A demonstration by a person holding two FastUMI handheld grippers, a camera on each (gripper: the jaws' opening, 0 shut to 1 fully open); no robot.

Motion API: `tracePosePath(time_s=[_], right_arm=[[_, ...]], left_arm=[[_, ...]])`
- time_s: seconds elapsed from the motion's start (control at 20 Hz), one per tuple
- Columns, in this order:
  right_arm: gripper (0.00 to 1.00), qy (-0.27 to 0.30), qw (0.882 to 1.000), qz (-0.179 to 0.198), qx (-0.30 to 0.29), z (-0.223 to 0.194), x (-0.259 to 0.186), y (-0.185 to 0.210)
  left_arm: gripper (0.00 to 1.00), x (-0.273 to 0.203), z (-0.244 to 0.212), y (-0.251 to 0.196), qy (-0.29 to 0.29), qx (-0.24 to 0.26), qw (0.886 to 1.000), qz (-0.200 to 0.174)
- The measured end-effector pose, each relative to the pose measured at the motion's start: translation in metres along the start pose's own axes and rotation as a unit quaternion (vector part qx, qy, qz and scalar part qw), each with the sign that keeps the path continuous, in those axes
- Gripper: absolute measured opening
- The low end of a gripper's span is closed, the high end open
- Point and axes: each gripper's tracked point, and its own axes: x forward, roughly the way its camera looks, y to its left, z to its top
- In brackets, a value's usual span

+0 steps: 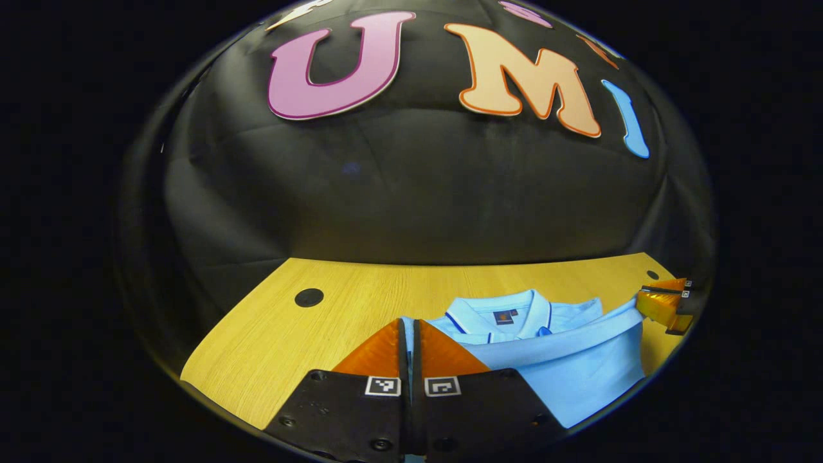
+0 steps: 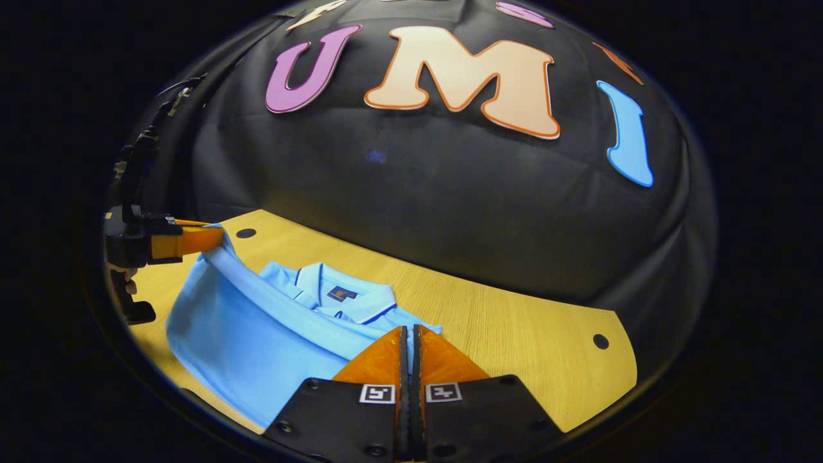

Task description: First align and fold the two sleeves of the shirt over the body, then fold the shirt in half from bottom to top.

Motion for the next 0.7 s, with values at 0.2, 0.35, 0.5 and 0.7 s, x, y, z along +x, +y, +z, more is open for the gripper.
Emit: tracePosePath(time_s=[0.2,0.35,0.5,0.7], right_arm=[[0.03,0.014,1.0,-0.01,0.013,-0.015,0.034,-0.004],[0.03,0.002,1.0,-0.007,0.011,-0.014,0.045,-0.005],[0.12,0.008,1.0,0.013,0.024,-0.016,0.04,0.004],[0.82,0.0,0.999,0.019,0.032,-0.01,0.024,0.005]], left_arm=[[0.0,0.035,-0.013,-0.003,0.012,0.018,1.0,0.004],[0.0,0.045,-0.02,-0.01,0.021,0.031,0.999,0.0],[0.26,0.039,-0.021,-0.009,0.031,0.03,0.999,0.004],[0.99,0.016,-0.006,-0.005,0.015,0.009,1.0,0.015]])
